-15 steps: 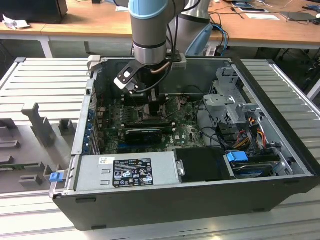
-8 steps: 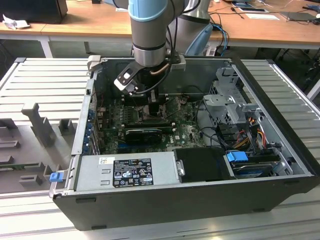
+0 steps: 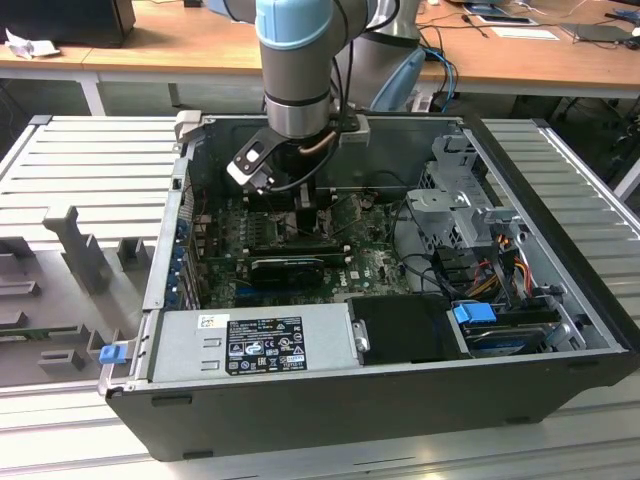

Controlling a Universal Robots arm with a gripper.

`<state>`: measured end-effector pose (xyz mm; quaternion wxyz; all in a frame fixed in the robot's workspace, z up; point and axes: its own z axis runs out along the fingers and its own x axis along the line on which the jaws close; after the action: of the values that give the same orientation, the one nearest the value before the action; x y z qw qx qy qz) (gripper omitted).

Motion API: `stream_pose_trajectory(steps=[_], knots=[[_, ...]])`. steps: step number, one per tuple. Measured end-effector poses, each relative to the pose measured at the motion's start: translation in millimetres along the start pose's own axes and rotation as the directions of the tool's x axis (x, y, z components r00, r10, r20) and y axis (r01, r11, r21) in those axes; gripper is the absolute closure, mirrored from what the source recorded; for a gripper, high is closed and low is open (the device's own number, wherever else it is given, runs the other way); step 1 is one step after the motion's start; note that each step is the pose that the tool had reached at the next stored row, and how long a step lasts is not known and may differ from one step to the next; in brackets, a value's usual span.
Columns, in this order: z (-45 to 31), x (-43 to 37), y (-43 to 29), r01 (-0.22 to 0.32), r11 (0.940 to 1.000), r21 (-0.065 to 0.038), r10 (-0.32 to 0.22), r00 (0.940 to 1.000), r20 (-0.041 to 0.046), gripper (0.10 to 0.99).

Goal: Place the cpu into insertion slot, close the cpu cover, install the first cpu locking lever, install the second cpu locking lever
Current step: 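Place the cpu into insertion slot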

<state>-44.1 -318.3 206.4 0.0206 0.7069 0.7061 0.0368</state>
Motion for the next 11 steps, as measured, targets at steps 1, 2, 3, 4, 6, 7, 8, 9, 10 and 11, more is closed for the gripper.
stream_pose_trajectory(steps=[1,2,3,4,6,7,8,9,10,11], knots=[[0.9,0.0,-0.2,0.0,1.0,0.0,0.0,1.0,0.0001,0.557],[1.7,-0.1,-0.3,-0.001,1.0,0.0,0.001,1.0,0.0003,0.557],[2.2,-0.1,-0.4,-0.001,1.0,0.0,0.001,1.0,0.0003,0.557],[2.6,-0.1,-0.5,-0.001,1.0,0.0,0.001,1.0,0.0004,0.557],[4.1,-0.1,-0.6,-0.002,1.0,0.0,0.002,1.0,0.0004,0.557],[4.8,-0.1,-0.6,-0.002,1.0,0.0,0.002,1.0,0.0004,0.557],[5.1,-0.2,-0.7,-0.002,1.0,0.0,0.002,1.0,0.0006,0.557],[5.1,-0.2,-0.7,-0.002,1.0,0.0,0.002,1.0,0.0007,0.557],[5.2,-0.2,-0.7,-0.002,1.0,0.0,0.002,1.0,0.0006,0.557],[5.3,-0.1,-0.7,-0.002,1.0,0.0,0.002,1.0,0.0005,0.557]])
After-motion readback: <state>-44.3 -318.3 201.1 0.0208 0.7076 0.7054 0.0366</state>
